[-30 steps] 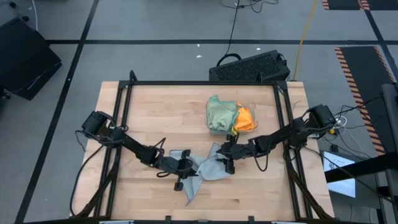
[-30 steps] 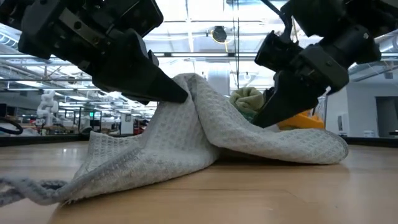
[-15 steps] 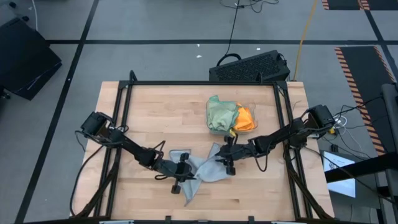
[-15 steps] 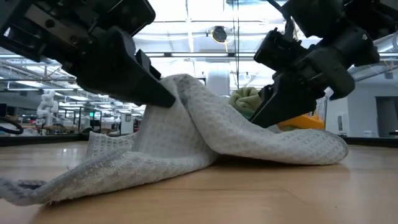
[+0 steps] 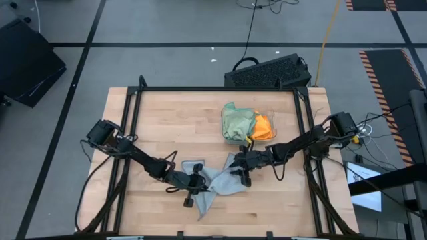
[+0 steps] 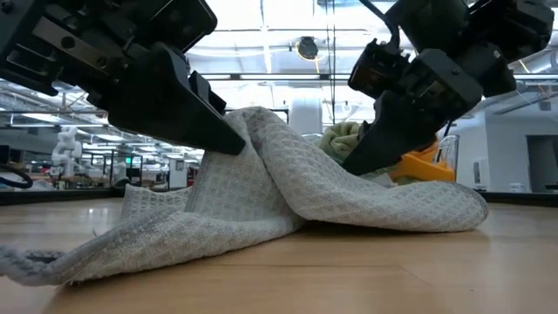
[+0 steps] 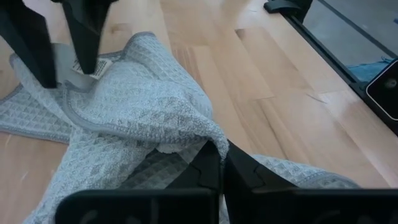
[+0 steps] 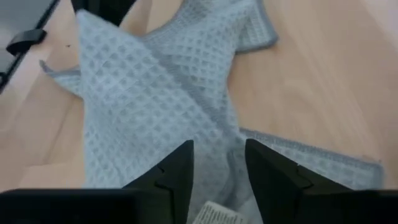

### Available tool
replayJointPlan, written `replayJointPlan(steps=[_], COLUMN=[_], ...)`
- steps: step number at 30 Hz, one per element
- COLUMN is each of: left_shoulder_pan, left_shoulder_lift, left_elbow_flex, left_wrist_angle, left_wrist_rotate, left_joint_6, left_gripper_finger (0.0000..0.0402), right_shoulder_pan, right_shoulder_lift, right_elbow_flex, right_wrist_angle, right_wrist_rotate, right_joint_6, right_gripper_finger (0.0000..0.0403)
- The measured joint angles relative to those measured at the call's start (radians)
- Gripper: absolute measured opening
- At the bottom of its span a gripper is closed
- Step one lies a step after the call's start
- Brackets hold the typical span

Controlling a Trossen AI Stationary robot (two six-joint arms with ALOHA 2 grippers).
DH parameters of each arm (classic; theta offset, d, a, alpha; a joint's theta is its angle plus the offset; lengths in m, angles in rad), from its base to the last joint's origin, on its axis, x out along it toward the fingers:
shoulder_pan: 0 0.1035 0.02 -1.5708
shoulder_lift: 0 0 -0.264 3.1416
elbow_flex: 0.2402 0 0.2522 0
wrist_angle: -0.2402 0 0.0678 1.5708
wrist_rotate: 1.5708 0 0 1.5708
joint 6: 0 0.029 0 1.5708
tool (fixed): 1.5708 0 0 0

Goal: Fold microfiber towels
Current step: Fold the gray microfiber cloth

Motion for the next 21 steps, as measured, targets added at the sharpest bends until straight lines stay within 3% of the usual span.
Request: replayJointPlan(steps=[7,10,15,21], left_shoulder_pan=[0.000,0.000,0.001,0.001], left_shoulder_lift=[0.000,0.000,0.000,0.000], left_elbow_flex=[0.001,0.001,0.001,0.001], left_wrist_angle=[0.000,0.000,0.000,-0.006], left_wrist_rotate=[0.000,0.000,-0.011,-0.025], left_joint_6=[0.000,0.000,0.000,-0.006], left_gripper_finger=[0.0018,0.0013,0.0008,0.0019], right_shoulder_pan=[0.000,-0.001,0.000,0.028], right_shoulder_lift=[0.045,0.045,0.051,0.060], right_elbow_flex=[0.000,0.000,0.000,0.000], right_wrist_angle=[0.055,0.056,0.052,0.046], right_wrist_rotate=[0.034,0.050,-0.024,-0.025], right_joint_6=[-0.015,-0.026,-0.035,-0.010], right_gripper_finger=[0.0137,0.0102,0.0017,0.0012])
